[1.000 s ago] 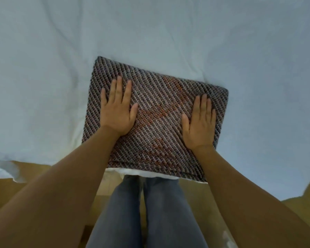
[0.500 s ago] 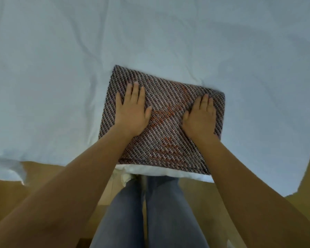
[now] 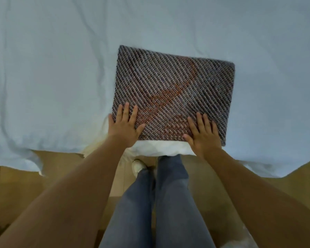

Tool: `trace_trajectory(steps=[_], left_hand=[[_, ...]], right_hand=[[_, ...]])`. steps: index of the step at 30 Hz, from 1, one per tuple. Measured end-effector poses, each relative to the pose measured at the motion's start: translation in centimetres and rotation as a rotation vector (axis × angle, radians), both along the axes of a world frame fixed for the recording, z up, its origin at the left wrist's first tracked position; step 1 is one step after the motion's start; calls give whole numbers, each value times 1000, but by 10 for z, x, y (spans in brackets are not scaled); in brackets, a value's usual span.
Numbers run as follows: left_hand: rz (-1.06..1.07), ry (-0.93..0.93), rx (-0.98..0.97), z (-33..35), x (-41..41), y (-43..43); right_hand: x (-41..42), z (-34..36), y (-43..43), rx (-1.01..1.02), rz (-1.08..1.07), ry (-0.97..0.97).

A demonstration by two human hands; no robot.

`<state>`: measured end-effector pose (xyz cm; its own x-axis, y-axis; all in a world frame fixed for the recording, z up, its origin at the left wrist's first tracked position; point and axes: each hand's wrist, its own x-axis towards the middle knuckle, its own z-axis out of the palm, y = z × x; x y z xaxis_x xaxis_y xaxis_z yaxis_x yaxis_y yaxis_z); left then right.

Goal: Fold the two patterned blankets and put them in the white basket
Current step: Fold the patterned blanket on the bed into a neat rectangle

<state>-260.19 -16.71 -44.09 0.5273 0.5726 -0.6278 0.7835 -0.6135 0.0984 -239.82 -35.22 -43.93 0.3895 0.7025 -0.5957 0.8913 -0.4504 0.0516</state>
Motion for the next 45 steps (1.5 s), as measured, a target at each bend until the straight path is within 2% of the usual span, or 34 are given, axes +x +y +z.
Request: trace_trajectory(steps=[3,6,7,9,11,12,16,18,22,25,28,32,41,45], left_hand=[[-60,92,38,21,15,11],[-124,-102,316,46,35,25],[-128,-163,373,50,42,30],[-50,-240,377,54,51,43],[15,-273,313,55,63,58],[-25,-261,289,55,69,65],[-379,-144,291,53,115,89],[-424,-87,251,53,138,96],[-431,41,188,50,176,110],[-425,120,87,41,196,121],[-277,143,-102,39,207,138],[-207,224,-259,41,217,157],[-276,133,89,39,201,108],[-308,13,206,57,184,96]], right_hand=[[-1,11,17,2,-10,36],[8,38,30,373,-42,10],[16,43,32,513,-71,-23],[36,48,38,628,-159,-66],[59,49,47,586,-198,-63],[70,48,52,527,-171,-44],[108,44,79,309,-12,71],[119,43,96,265,27,73],[135,41,131,147,83,71],[150,36,157,27,52,198],[159,34,183,-107,-21,308],[147,30,202,-122,4,194],[117,24,177,132,-69,35],[107,46,159,208,-96,13]])
